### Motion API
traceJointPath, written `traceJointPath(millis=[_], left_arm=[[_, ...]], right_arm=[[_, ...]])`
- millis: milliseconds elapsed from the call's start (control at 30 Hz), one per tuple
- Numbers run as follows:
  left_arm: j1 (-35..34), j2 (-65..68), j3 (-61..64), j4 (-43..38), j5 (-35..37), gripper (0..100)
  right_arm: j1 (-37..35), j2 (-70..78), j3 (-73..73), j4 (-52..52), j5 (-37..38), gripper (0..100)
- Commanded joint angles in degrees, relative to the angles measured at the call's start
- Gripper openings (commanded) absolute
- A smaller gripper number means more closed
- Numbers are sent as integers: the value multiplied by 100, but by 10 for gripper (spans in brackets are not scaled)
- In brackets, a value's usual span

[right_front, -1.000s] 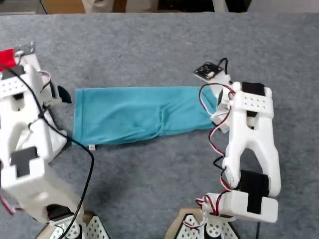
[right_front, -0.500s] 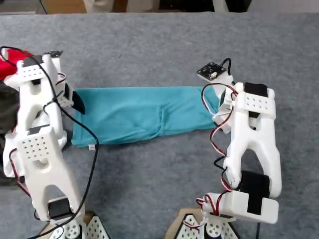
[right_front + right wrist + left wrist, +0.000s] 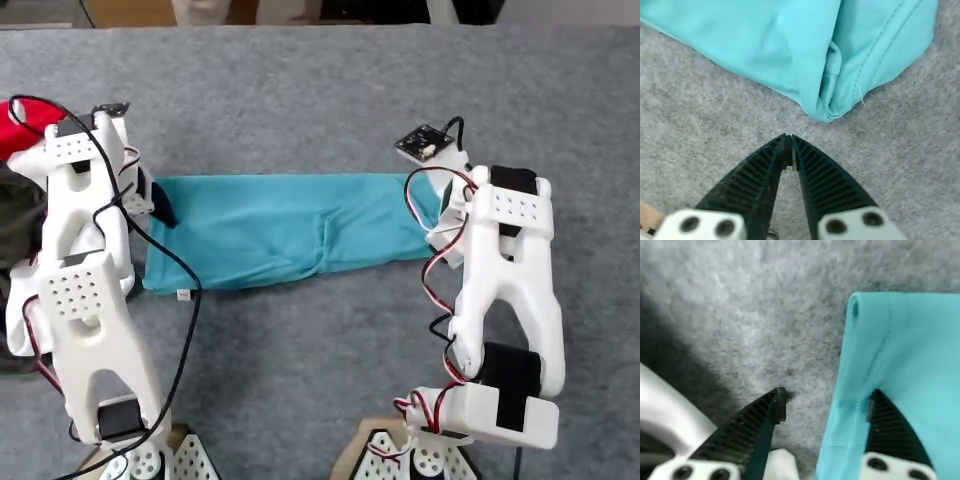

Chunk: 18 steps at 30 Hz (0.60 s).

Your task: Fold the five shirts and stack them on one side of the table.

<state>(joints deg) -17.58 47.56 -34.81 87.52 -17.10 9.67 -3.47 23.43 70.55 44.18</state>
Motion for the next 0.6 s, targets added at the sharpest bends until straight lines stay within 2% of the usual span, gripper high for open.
traceJointPath(millis=[0, 167, 333, 567], left_arm=[[114, 84, -53, -88, 62, 152], [484, 154, 149, 299, 62, 15], [914, 145, 484, 712, 62, 18], [923, 84, 352, 782, 97, 18]], right_arm=[[57, -277, -22, 9, -62, 5], [57, -295, -22, 9, -62, 5], [66, -259, 22, -141, -79, 5], [66, -295, 40, -334, -79, 5]])
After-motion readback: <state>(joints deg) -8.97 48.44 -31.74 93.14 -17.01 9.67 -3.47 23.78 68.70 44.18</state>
